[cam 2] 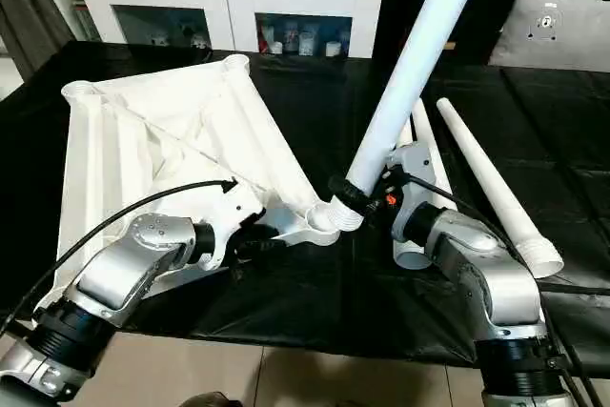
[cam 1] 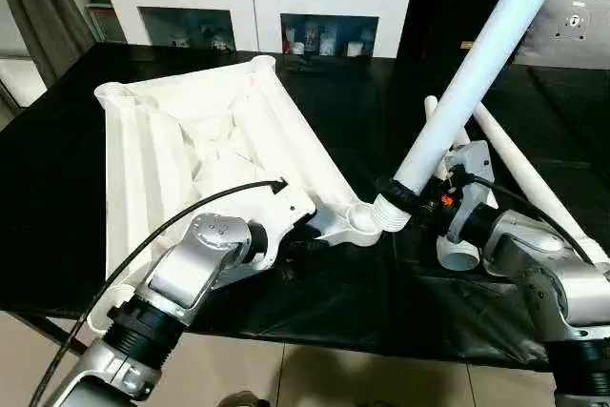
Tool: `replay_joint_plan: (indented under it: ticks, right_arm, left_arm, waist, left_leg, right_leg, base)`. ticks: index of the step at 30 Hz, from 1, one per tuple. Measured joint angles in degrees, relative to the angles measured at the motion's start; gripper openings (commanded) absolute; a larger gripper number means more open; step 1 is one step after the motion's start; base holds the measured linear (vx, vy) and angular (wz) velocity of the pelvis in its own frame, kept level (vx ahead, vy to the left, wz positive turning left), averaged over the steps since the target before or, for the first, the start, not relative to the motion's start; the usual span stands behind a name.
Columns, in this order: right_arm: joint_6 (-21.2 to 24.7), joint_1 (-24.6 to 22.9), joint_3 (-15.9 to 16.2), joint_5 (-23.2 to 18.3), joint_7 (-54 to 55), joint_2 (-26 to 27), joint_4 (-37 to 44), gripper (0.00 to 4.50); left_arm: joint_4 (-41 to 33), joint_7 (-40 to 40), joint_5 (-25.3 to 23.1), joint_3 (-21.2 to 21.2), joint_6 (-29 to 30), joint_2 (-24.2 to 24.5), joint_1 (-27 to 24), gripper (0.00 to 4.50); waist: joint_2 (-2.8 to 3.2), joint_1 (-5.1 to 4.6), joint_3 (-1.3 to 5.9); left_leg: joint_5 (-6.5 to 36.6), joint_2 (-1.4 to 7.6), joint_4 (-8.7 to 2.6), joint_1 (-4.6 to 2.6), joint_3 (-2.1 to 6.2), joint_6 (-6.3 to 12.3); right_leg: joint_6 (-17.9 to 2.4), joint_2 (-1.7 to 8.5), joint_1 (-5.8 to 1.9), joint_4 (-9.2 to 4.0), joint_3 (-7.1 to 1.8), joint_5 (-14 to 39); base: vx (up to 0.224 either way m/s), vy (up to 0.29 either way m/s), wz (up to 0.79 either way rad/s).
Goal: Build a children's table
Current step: Insert table leg to table base
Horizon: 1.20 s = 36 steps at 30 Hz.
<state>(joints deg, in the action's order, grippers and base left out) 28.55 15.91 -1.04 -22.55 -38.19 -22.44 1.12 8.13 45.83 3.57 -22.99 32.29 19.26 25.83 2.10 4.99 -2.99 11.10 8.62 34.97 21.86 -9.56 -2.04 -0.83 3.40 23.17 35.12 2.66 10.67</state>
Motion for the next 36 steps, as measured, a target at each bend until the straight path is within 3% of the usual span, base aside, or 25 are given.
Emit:
replay_joint_plan:
  ticks: [6, 13, 20, 23, 31, 32, 36]
  right_arm:
    - [1.4, 0.1, 1.6, -0.2, -3.3, -2.0, 0.6, 1.88]
    - [2.4, 1.0, 3.4, -0.2, -7.1, -4.4, 0.6, 1.88]
    - [2.5, 4.3, 6.8, 0.4, -11.4, -5.7, 0.6, 1.88]
    - [2.5, 4.3, 8.3, 0.5, -12.4, -5.8, 0.6, 1.88]
    - [2.5, 4.3, 8.3, 0.7, -12.3, -5.4, 0.4, 1.88]
    - [2.5, 4.3, 8.3, 0.7, -12.2, -5.4, 0.4, 1.88]
    - [2.5, 4.0, 8.3, 0.7, -11.9, -5.2, 0.4, 1.88]
  left_arm:
    - [0.4, 1.7, -1.2, -1.4, -1.7, 1.5, 0.6, 0.22]
    - [1.8, 5.0, -2.3, -2.9, -6.2, 3.9, 1.3, 0.00]
    - [3.4, 12.5, -2.3, -4.2, -14.1, 8.2, 1.4, 0.00]
    - [3.7, 13.5, -2.3, -4.3, -15.4, 8.4, 1.4, 0.00]
    - [8.1, 11.4, -3.1, -3.7, -19.8, 6.2, 2.1, 0.00]
    - [8.7, 11.7, -3.0, -3.4, -20.1, 6.0, 2.2, 0.28]
    - [10.1, 11.3, -2.2, -2.1, -21.4, 5.2, 2.0, 0.64]
  waist:
    - [0.00, 0.00, 0.00]
    - [0.01, -0.08, 0.01]
    - [0.00, 0.59, 0.01]
    - [0.00, 1.00, 0.01]
    - [0.01, 1.38, 0.01]
    - [0.02, 1.33, 0.02]
    - [0.02, 1.22, 0.02]
  left_leg:
    - [0.0, 0.01, 0.00, -0.02, 0.00, 0.00]
    - [0.0, 0.03, 0.00, -0.12, -0.01, -0.01]
    - [0.0, 0.05, 0.00, -0.24, -0.06, -0.02]
    - [0.0, 0.04, 0.01, -0.20, -0.13, -0.01]
    - [-0.1, 0.06, 0.00, -0.47, -0.15, -0.09]
    - [-0.2, 0.07, -0.01, -0.55, -0.15, -0.14]
    - [-0.2, 0.12, -0.02, -0.57, -0.16, -0.22]
  right_leg:
    - [0.0, 0.00, -0.02, 0.01, 0.00, 0.0]
    - [0.0, -0.01, -0.07, 0.02, 0.00, 0.0]
    - [0.0, 0.00, -0.19, 0.02, 0.00, 0.0]
    - [0.0, 0.05, -0.20, -0.04, -0.02, 0.0]
    - [0.0, 0.06, -0.33, 0.14, -0.03, 0.0]
    - [0.0, 0.05, -0.38, 0.15, -0.03, 0.0]
    - [0.3, 0.02, -0.38, 0.15, -0.02, 0.1]
  base:
    - [0.000, 0.000, 0.00]
    - [0.000, 0.000, 0.00]
    - [0.000, 0.000, 0.00]
    - [0.000, 0.000, 0.00]
    - [0.000, 0.000, 0.00]
    - [0.000, 0.000, 0.00]
    - [0.000, 0.000, 0.00]
